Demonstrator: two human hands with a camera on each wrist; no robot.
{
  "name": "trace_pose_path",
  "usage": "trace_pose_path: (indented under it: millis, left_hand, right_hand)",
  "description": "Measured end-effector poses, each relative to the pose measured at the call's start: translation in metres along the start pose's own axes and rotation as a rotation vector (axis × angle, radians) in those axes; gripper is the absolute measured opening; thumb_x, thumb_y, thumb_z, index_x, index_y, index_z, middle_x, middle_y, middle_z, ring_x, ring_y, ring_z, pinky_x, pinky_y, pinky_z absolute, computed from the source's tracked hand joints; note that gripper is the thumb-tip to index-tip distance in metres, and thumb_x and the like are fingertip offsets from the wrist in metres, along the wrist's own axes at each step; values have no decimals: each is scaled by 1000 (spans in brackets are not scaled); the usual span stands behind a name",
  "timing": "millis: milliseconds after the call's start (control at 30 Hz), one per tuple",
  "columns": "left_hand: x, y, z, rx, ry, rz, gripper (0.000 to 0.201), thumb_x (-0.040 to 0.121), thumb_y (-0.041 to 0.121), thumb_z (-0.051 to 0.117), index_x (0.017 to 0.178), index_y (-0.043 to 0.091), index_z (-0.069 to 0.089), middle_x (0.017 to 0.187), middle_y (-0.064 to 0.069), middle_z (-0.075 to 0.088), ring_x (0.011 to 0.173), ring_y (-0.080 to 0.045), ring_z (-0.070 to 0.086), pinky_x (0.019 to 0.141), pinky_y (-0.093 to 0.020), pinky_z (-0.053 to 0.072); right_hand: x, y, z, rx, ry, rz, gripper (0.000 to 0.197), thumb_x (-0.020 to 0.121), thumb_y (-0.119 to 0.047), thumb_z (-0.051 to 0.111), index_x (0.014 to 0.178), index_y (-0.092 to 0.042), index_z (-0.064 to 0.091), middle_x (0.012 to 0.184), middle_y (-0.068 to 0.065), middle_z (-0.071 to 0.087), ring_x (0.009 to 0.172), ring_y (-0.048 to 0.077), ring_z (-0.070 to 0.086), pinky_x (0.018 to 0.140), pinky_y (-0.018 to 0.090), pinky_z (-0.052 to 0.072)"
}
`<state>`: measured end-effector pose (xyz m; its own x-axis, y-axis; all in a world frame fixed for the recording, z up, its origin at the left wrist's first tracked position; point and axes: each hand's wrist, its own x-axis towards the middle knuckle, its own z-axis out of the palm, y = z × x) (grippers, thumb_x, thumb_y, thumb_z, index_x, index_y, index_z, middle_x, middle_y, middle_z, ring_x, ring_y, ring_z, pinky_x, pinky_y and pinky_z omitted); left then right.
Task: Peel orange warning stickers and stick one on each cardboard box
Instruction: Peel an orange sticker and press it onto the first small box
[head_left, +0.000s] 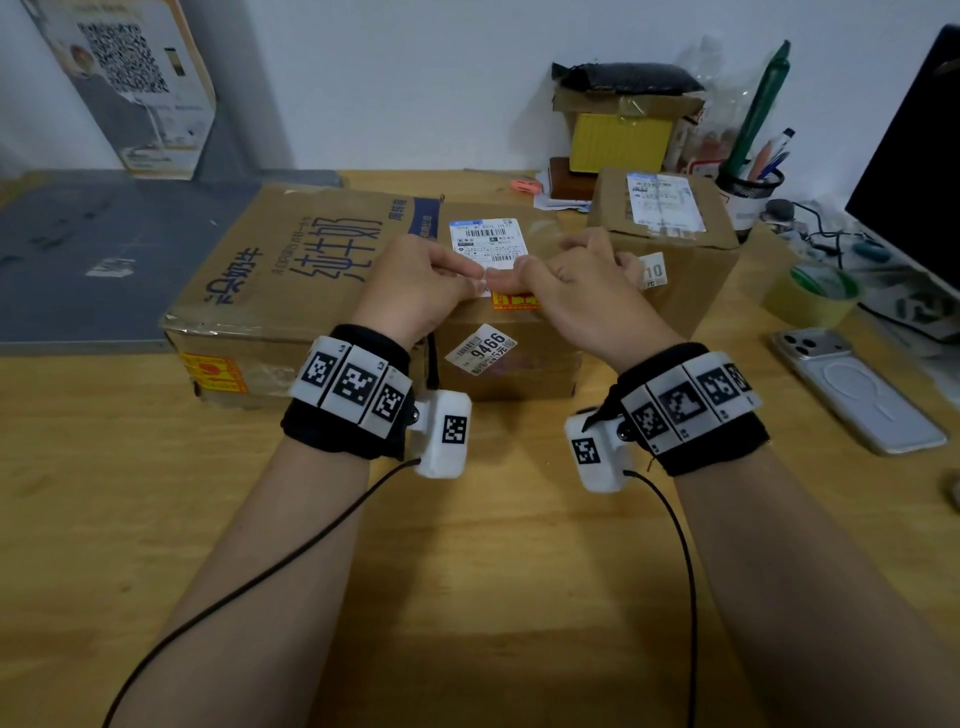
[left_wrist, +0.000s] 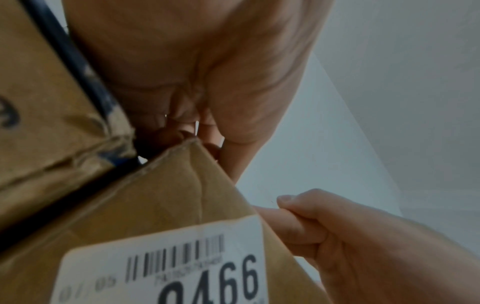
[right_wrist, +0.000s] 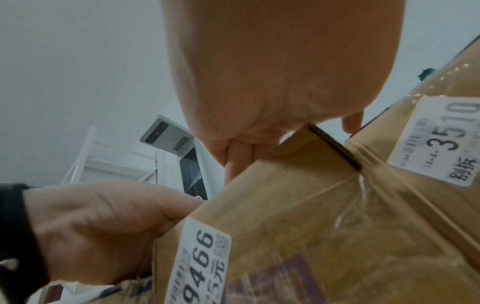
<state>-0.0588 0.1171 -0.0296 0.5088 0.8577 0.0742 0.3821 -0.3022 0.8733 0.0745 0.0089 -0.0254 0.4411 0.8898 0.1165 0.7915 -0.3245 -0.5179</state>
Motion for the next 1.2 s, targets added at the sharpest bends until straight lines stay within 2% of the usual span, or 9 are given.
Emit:
trace_pose_path:
  millis: [133,267,400,633,767,900,1000,1100,1200]
  left_hand:
    - [0,1,-2,-1,-9,-2,14,83,17,79,97,18,77,84,6,70,78,0,64,67,-12,50]
    - [1,1,0,-1,-4,3,14,83,17,79,97,19,78,86,4,72,82,-5,67,76,-20,55]
    - [1,2,1,14,-5,-1,12,83,19,79,95,23,77,91,3,72,87,-7,67,73,-22,53]
    - [2,2,2,45,5,7,10,82,17,79,87,25,75,87,0,74,89,-13,70,79,-26,55]
    - [3,2,2,48,2,-5,12,82,19,81,84,29,73,94,1,73,92,-14,69,85,-32,57]
    - [3,3,2,47,1,-22,12,83,16,79,88,27,74,96,3,71,93,-11,68,87,-32,58]
    - [2,4,1,64,-3,-13,11,85,16,78,91,25,75,94,4,71,89,-7,65,78,-23,54]
    - [2,6,0,79,-14,-23,10,85,18,77,90,27,74,94,6,70,86,-3,62,73,-18,50]
    - [2,7,0,65,-25,-38,10,87,20,75,92,28,74,97,10,64,88,-4,58,76,-22,49]
  right_hand:
    - [-6,-1,-5,30,18,-13,42,106,-38,38,106,-42,80,91,-21,48,132,9,32,121,46,7]
    - [5,4,4,-58,32,-7,53,103,-45,33,100,-29,83,107,-6,67,140,13,34,123,53,-2]
    - [10,6,9,-59,32,17,56,105,-49,30,99,-29,82,119,-3,65,144,11,30,123,57,-5]
    - [-2,4,6,67,117,-41,37,96,-41,46,90,-43,82,95,-11,71,129,13,40,125,50,6]
    - [2,8,11,72,113,13,47,101,-45,37,79,-42,80,103,-6,69,140,15,35,124,53,0]
    - [5,10,11,47,108,27,45,103,-46,39,97,-36,82,118,5,64,138,20,36,124,53,12]
    - [2,13,4,157,129,-23,47,96,-38,42,88,-23,86,79,-3,66,98,18,46,95,32,36]
    - [-3,15,-1,240,90,-19,45,101,-32,41,92,-33,85,54,-21,59,69,7,35,67,21,29]
    - [1,17,5,236,101,0,46,97,-51,34,82,-53,78,97,-8,74,102,19,56,102,42,42]
